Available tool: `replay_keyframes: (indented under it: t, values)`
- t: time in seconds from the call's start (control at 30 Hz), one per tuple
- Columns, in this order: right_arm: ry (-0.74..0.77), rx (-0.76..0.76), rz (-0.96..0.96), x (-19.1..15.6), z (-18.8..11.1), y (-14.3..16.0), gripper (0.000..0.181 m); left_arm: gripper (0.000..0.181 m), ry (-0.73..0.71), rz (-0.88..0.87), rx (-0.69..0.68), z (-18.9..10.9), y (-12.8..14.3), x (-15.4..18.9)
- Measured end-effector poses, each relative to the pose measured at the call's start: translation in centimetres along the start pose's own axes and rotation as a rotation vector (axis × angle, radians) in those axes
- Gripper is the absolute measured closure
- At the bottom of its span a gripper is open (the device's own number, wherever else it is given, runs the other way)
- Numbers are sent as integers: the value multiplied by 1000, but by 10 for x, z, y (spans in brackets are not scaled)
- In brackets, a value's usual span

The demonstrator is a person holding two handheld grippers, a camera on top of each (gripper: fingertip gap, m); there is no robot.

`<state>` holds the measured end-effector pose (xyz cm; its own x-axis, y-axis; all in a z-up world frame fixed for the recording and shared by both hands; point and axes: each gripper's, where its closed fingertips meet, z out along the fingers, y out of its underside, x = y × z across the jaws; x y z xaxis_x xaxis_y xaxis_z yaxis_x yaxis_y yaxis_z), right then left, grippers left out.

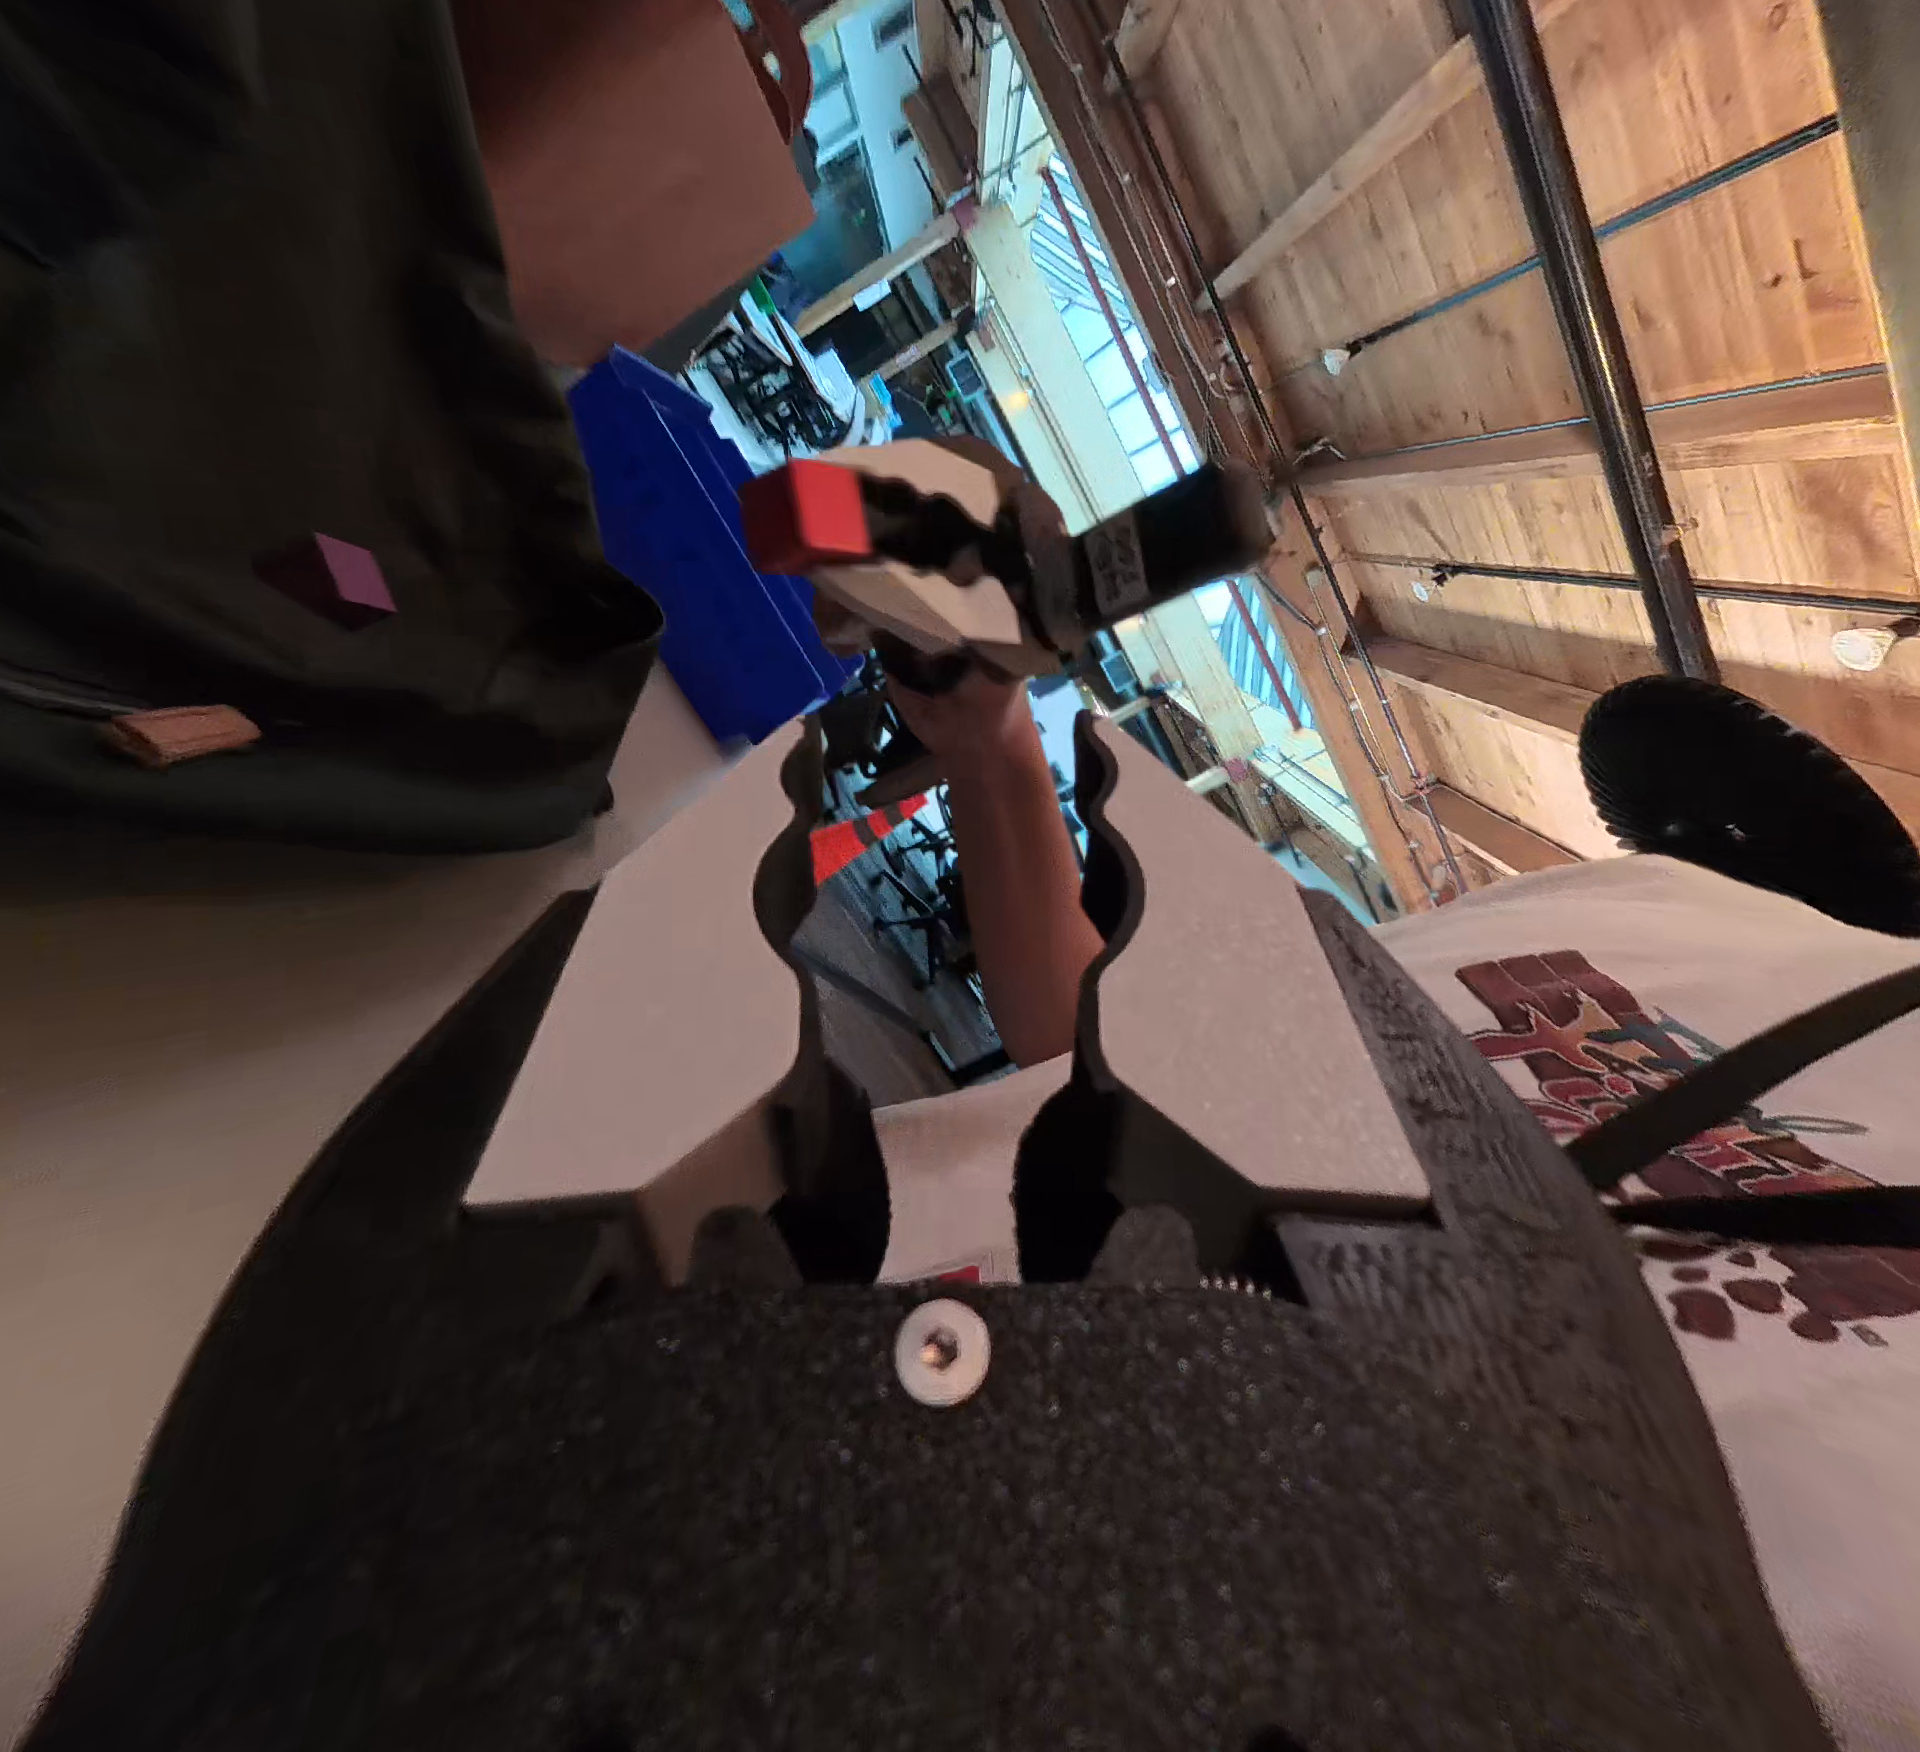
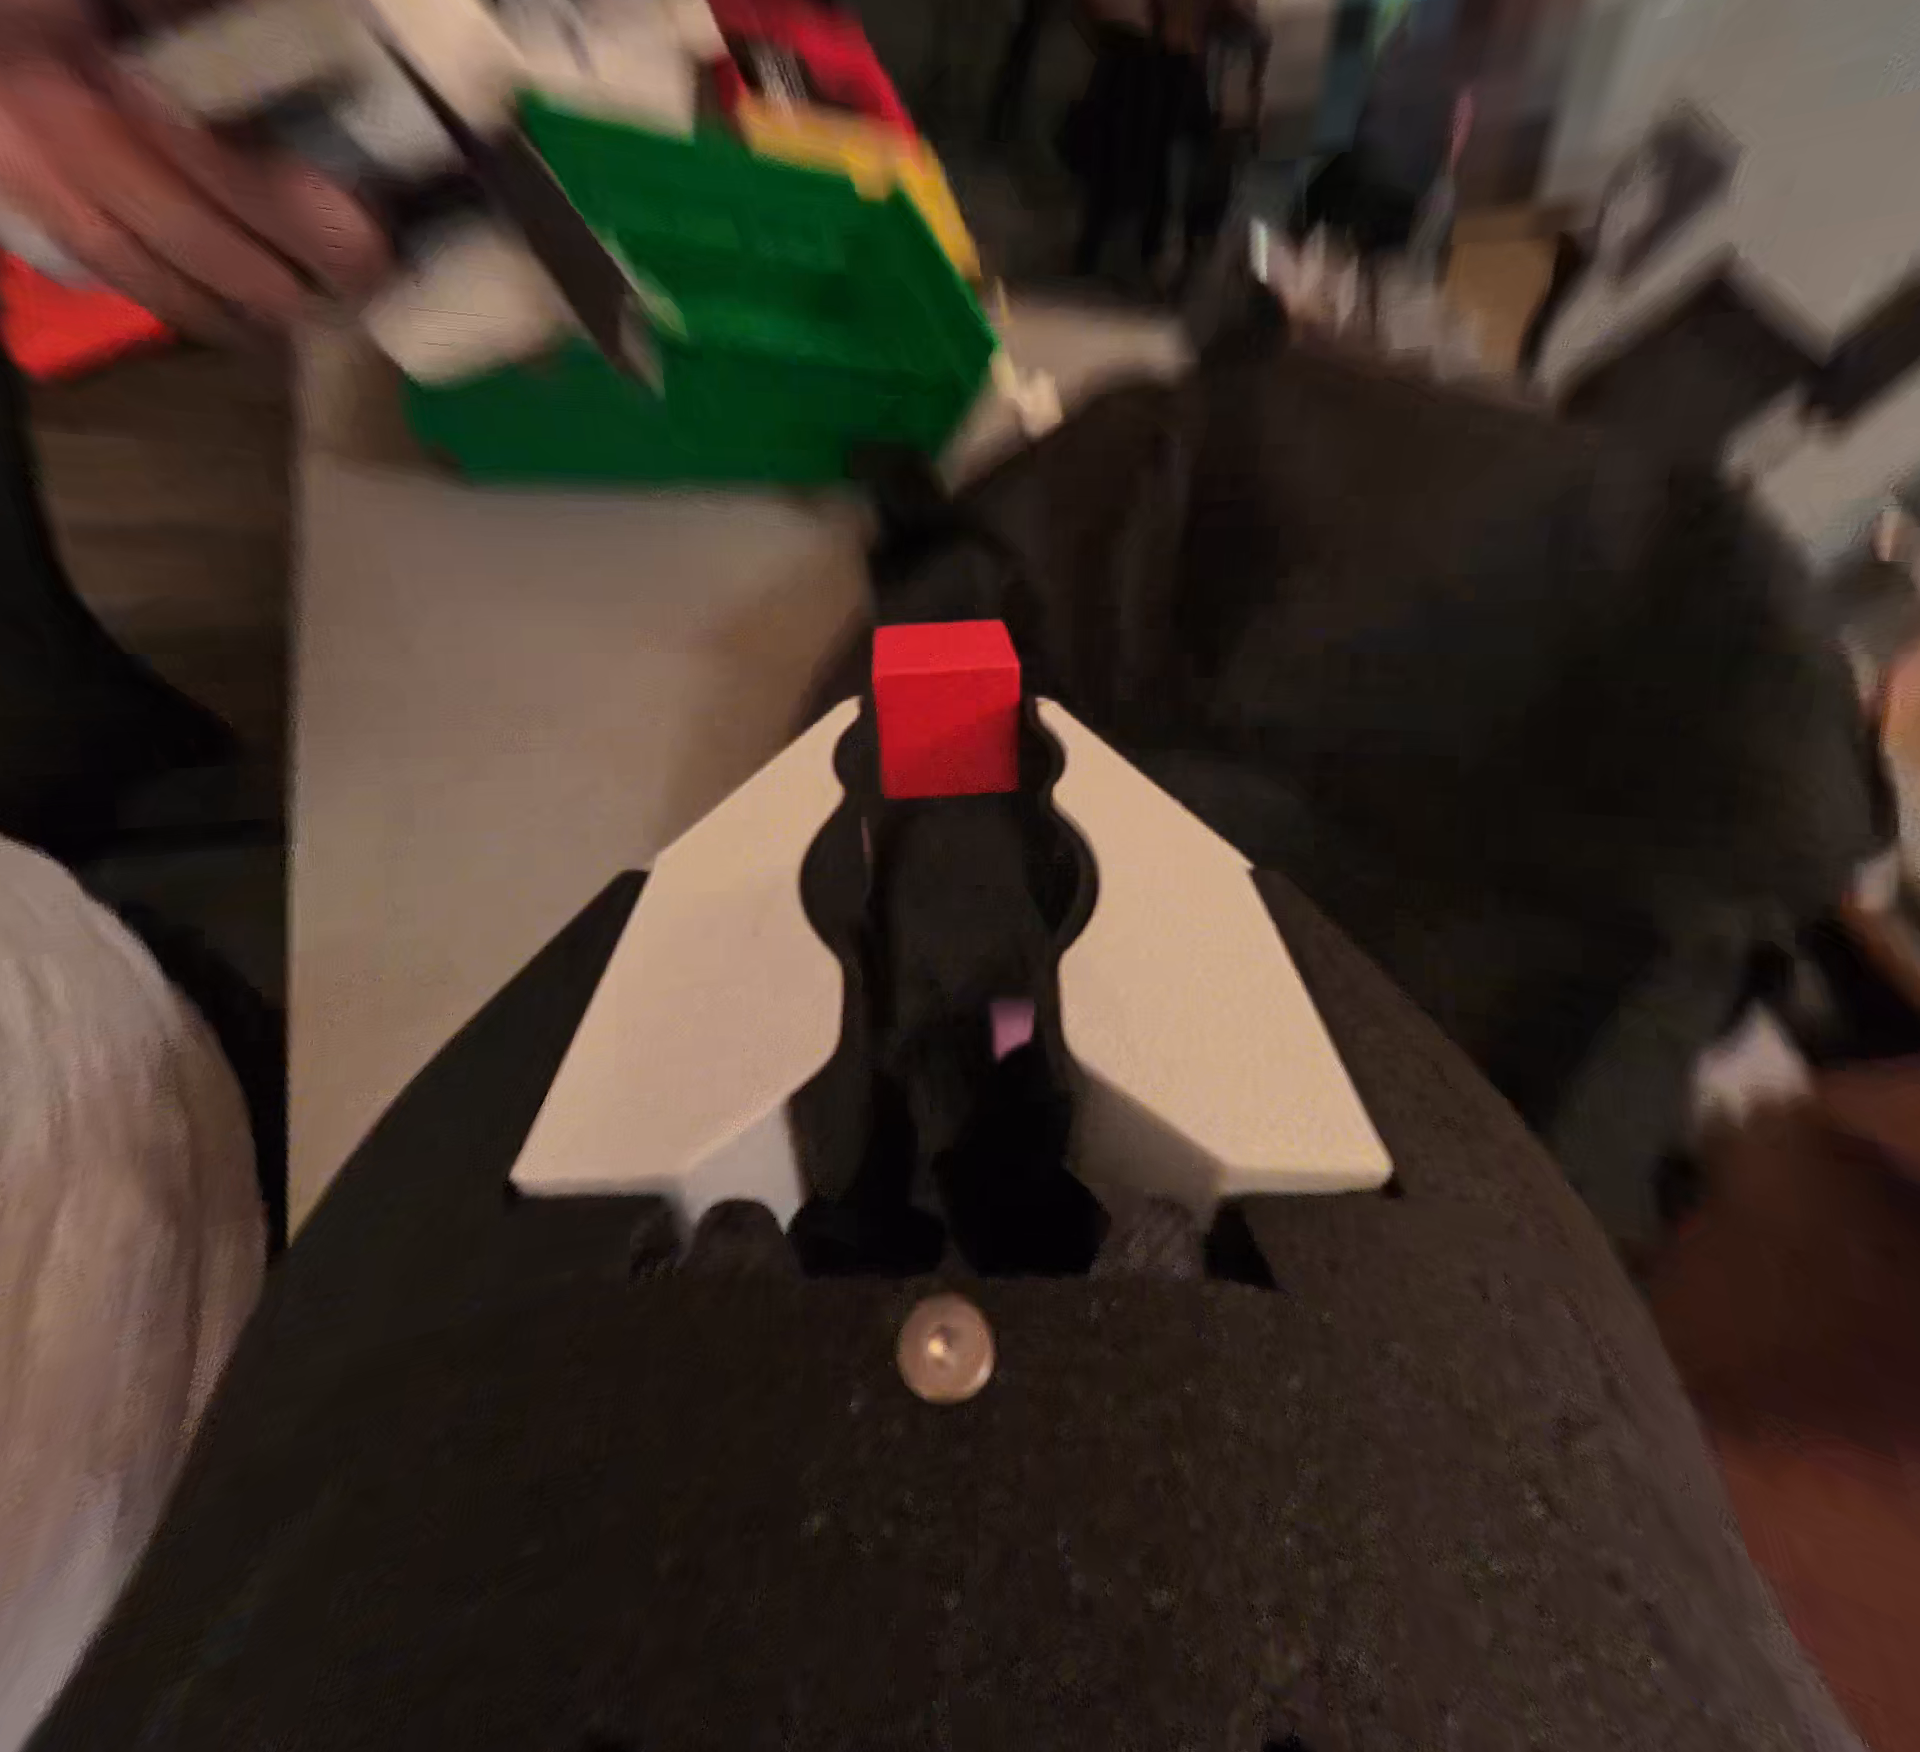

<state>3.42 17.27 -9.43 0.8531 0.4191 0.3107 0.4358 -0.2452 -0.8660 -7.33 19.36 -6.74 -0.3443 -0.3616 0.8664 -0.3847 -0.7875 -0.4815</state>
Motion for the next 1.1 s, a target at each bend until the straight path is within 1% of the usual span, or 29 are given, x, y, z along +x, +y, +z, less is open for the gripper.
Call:
replay_keyframes:
  t: [0.03,0.1,0.17,0.27,0.33,0.4,0.53,0.73,0.87,0.97,1.1]
  values:
    - [8,-143,52,15,-3,25,155,132,-3,12,16,-8,-2,2]
    - [-22,-411,145,32,-7,69,155,132,-27,17,36,-24,-4,2]
    - [-79,-536,187,38,1,95,155,133,-70,19,54,-37,-5,-4]
    - [-144,-712,182,39,17,129,155,132,-129,10,63,-51,-3,-15]
    - [-181,-786,182,34,29,142,155,132,-156,11,62,-55,-1,-19]
    - [-193,-824,154,32,37,148,155,132,-176,20,54,-56,3,-21]
    - [-183,-861,116,30,43,155,155,132,-189,27,36,-56,10,-21]
    - [-175,-851,112,29,49,157,155,132,-196,8,20,-56,14,-26]
    - [-186,-842,158,27,51,158,154,132,-199,20,6,-55,13,-25]
    - [-200,-837,178,24,50,159,151,132,-200,22,2,-55,12,-25]
    - [-186,-828,156,25,48,160,147,132,-204,15,-1,-56,12,-27]
